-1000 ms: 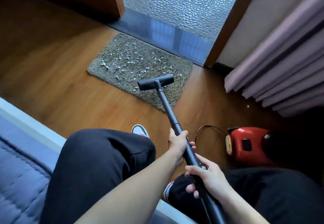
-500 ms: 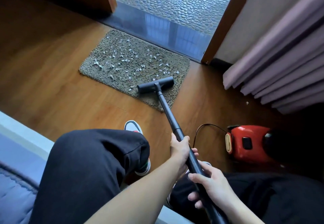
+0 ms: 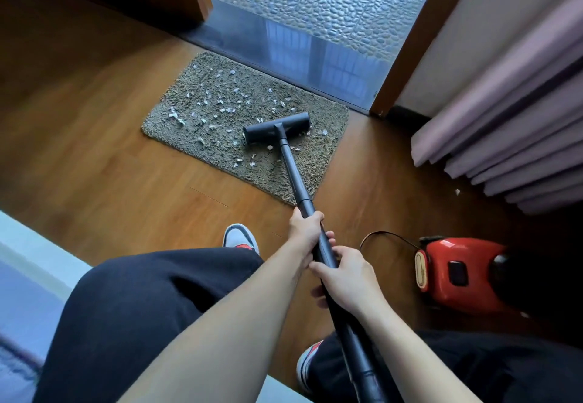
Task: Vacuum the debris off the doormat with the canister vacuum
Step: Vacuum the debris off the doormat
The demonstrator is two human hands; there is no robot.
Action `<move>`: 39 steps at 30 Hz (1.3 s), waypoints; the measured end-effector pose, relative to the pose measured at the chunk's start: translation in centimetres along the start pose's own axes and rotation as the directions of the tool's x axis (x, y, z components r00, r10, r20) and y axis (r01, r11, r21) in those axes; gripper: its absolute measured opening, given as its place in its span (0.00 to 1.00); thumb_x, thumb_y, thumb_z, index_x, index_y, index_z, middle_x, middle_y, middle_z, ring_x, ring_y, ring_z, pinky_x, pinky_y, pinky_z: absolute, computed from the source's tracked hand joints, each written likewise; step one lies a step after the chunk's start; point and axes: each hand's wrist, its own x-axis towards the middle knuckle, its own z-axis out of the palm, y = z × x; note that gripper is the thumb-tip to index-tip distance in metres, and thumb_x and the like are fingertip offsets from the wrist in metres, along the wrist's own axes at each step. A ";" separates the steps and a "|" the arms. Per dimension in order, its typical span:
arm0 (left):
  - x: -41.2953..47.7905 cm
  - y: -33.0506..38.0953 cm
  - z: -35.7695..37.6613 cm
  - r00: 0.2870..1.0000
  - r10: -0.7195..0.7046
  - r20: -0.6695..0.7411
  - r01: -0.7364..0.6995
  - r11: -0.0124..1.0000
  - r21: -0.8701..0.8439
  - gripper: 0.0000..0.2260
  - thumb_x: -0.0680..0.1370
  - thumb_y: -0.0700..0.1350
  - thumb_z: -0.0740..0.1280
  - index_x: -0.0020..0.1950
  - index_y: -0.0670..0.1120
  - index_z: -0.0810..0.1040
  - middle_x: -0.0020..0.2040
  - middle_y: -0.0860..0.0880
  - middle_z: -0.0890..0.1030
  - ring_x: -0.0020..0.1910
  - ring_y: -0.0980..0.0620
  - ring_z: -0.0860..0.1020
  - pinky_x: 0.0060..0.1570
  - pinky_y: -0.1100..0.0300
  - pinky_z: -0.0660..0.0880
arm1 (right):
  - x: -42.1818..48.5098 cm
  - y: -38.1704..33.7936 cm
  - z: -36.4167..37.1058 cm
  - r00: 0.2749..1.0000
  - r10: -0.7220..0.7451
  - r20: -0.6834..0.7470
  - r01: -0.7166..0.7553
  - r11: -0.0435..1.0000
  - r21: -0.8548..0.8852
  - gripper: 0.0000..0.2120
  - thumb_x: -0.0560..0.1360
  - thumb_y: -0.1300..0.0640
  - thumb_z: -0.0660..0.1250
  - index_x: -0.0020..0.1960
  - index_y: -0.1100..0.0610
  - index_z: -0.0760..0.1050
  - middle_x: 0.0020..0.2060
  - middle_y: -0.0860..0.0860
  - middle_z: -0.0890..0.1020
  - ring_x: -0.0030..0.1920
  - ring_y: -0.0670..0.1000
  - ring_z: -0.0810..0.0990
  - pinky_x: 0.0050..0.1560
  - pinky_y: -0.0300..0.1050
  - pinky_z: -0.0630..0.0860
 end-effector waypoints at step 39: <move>-8.1 -6.1 -2.5 0.997 -0.072 -0.042 0.070 0.996 -0.055 0.15 0.81 0.38 0.61 0.68 0.44 0.68 0.42 0.40 0.74 0.22 0.52 0.75 0.24 0.60 0.76 | -8.8 4.0 -1.1 0.995 -0.002 0.096 0.012 0.995 -0.099 0.03 0.76 0.59 0.71 0.47 0.58 0.81 0.26 0.57 0.82 0.33 0.68 0.85 0.35 0.62 0.84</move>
